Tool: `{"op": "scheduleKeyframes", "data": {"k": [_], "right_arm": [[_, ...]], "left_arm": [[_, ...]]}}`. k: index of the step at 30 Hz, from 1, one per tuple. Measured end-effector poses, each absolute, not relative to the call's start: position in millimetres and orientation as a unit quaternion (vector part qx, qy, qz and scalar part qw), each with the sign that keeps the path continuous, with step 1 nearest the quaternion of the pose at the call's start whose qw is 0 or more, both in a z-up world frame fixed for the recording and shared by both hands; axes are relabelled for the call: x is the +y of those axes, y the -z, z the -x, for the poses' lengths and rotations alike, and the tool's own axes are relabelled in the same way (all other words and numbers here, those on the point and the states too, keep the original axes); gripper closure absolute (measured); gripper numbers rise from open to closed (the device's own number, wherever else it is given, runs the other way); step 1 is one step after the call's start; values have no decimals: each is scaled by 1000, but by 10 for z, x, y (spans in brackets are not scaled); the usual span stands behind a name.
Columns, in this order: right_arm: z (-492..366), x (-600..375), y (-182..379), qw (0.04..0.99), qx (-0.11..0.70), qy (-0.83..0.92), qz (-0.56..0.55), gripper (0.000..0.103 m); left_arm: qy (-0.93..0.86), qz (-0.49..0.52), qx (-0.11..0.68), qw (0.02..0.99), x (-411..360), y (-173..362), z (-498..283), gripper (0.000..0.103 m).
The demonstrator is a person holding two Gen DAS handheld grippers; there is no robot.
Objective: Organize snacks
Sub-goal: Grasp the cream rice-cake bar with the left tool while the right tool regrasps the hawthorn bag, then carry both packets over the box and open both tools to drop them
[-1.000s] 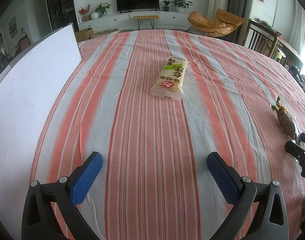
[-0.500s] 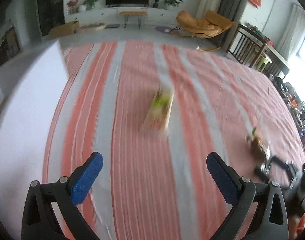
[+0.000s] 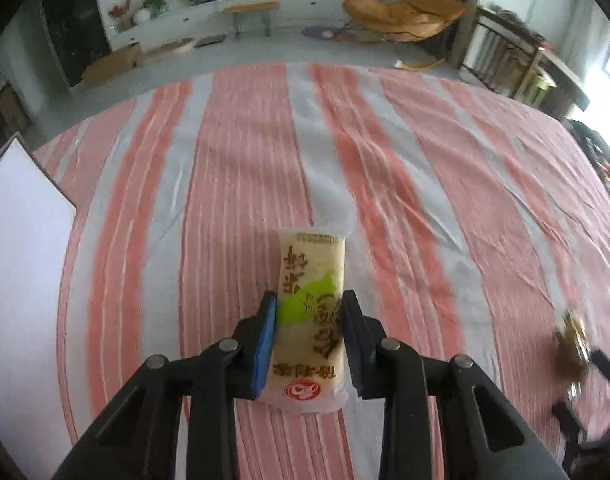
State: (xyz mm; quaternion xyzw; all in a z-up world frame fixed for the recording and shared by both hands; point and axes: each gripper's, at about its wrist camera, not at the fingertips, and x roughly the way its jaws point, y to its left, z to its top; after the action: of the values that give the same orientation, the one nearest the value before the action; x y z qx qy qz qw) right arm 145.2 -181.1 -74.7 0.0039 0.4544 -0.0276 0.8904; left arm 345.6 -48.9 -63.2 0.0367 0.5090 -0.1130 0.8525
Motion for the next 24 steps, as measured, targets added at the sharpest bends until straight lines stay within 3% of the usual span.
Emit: {"op": "scheduleKeyframes", "data": {"k": [4,8,18,21,22,24], "right_arm": [[-1427,-1867,721,894,447,14,-25,9],[-1317,-2119,660,897,422,-48,-121,10],[-1870,-1539,573,854,517,-29,57,11],[-1951,-1477,642,854,516,-44,57,13],[-1955,-1480,662,852,519,-45,49,33],[-1960,-1513,686,850,524,-40,33,37]], "left_arm": [[135,6,486,863,-206,557,-2925,72],[155,44,462,872,92,465,-2365,72],[192,122,425,876,430,96,-1468,72],[200,133,412,879,493,-62,-1257,72],[201,135,410,879,510,-95,-1233,72],[205,140,408,879,536,-163,-1145,72]]}}
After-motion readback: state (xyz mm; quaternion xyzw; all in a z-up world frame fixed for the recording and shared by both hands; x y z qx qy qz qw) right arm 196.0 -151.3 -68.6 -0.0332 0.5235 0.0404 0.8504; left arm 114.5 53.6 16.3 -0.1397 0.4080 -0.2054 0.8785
